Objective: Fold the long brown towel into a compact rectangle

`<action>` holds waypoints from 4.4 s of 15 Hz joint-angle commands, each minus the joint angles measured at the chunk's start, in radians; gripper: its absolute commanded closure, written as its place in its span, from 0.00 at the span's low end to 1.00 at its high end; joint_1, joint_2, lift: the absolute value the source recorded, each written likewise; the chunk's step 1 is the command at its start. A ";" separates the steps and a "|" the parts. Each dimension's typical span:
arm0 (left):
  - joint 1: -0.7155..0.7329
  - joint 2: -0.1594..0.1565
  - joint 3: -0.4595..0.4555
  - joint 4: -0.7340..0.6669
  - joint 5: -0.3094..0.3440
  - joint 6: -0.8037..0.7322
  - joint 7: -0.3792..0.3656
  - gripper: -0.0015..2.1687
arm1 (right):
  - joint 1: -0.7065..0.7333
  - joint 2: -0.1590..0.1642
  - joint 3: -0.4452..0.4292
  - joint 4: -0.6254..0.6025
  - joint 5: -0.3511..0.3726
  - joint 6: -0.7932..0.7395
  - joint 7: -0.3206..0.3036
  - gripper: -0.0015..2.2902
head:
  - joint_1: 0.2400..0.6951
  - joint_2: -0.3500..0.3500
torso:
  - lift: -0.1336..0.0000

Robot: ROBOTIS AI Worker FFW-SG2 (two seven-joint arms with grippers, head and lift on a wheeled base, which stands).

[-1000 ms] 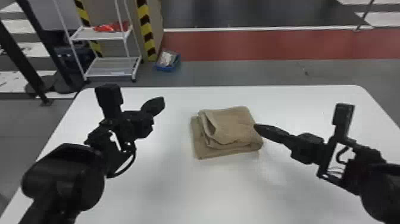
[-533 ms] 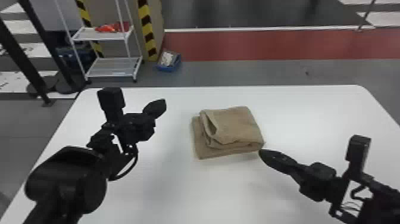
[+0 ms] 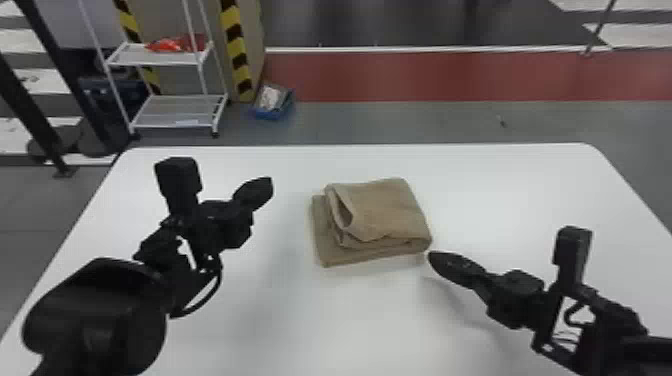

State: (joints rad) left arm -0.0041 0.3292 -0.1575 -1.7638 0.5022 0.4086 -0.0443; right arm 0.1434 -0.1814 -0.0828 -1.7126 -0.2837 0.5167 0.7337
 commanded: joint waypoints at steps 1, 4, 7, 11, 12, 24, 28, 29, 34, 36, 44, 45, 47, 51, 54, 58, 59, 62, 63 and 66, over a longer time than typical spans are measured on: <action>0.006 0.001 0.001 -0.003 -0.001 0.002 0.000 0.88 | -0.053 0.008 0.006 0.064 0.003 -0.008 -0.005 0.88 | 1.00 0.54 | 0.04; 0.013 0.001 0.001 -0.014 -0.002 0.002 -0.008 0.88 | -0.146 0.011 0.015 0.166 0.001 -0.014 -0.017 0.88 | 1.00 0.53 | 0.04; 0.016 0.001 -0.001 -0.016 -0.002 0.002 -0.012 0.88 | -0.272 0.011 0.034 0.289 0.003 -0.026 -0.031 0.88 | 1.00 0.52 | 0.04; 0.016 -0.001 -0.007 -0.010 -0.008 0.002 -0.020 0.88 | -0.421 0.025 0.071 0.442 0.008 -0.069 -0.056 0.88 | 1.00 0.52 | 0.04; 0.009 -0.002 -0.008 0.004 -0.014 -0.001 -0.023 0.88 | -0.413 0.027 0.066 0.441 0.001 -0.076 -0.054 0.88 | 1.00 0.52 | 0.04; -0.171 -0.015 -0.140 0.395 -0.047 -0.219 -0.261 0.88 | 0.016 -0.079 -0.357 0.125 -0.322 -0.045 0.199 0.88 | 1.00 0.26 | 0.04; -0.226 -0.041 -0.169 0.489 -0.110 -0.222 -0.263 0.88 | 0.108 -0.069 -0.407 0.028 -0.379 -0.039 0.224 0.88 | 1.00 0.21 | 0.04; -0.227 -0.042 -0.175 0.494 -0.116 -0.222 -0.261 0.88 | 0.120 -0.064 -0.417 0.022 -0.384 -0.042 0.228 0.88 | 1.00 0.20 | 0.04; -0.221 -0.041 -0.178 0.484 -0.129 -0.191 -0.263 0.88 | 0.137 -0.038 -0.423 0.022 -0.397 -0.057 0.250 0.88 | 1.00 0.19 | 0.04; -0.204 -0.036 -0.177 0.460 -0.125 -0.130 -0.267 0.88 | 0.137 -0.033 -0.423 0.030 -0.397 -0.063 0.253 0.88 | 1.00 0.19 | 0.04; -0.094 -0.029 -0.145 0.216 -0.082 0.088 -0.304 0.88 | 0.137 -0.026 -0.420 0.033 -0.394 -0.069 0.251 0.88 | 1.00 0.12 | 0.04; -0.089 -0.029 -0.145 0.201 -0.077 0.106 -0.307 0.88 | 0.136 -0.026 -0.417 0.033 -0.396 -0.066 0.251 0.88 | 1.00 0.12 | 0.04; -0.068 -0.025 -0.142 0.158 -0.054 0.146 -0.312 0.88 | 0.130 -0.026 -0.419 0.028 -0.397 -0.063 0.250 0.88 | 1.00 0.11 | 0.04; -0.013 -0.027 -0.142 0.092 -0.048 0.192 -0.312 0.88 | 0.127 -0.026 -0.425 0.016 -0.399 -0.048 0.248 0.88 | 1.00 0.08 | 0.04; 0.007 -0.036 -0.159 0.064 -0.045 0.192 -0.305 0.88 | 0.127 -0.029 -0.431 0.016 -0.407 -0.048 0.250 0.88 | 1.00 0.04 | 0.04; 0.016 -0.038 -0.128 0.009 -0.047 0.186 -0.258 0.88 | 0.131 -0.036 -0.443 0.016 -0.417 -0.051 0.251 0.88 | 1.00 0.01 | 0.04; 0.030 -0.032 -0.105 -0.014 -0.047 0.174 -0.241 0.88 | 0.127 -0.049 -0.439 0.013 -0.419 -0.045 0.250 0.88 | 1.00 0.01 | 0.04; 0.056 -0.027 -0.027 -0.072 -0.016 0.158 -0.233 0.88 | 0.044 -0.064 -0.385 -0.033 -0.397 0.026 0.193 0.88 | 1.00 0.07 | 0.04; 0.062 -0.022 -0.008 -0.094 -0.014 0.158 -0.229 0.88 | 0.010 -0.064 -0.319 -0.061 -0.354 0.029 0.138 0.88 | 1.00 0.09 | 0.04; 0.072 -0.021 0.012 -0.114 -0.017 0.158 -0.215 0.88 | -0.100 -0.027 -0.091 -0.091 -0.150 0.010 -0.034 0.88 | 1.00 0.23 | 0.04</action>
State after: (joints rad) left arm 0.0642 0.3069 -0.1527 -1.8688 0.4863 0.5670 -0.2604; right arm 0.1032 -0.2314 -0.2835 -1.7958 -0.5373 0.5365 0.7311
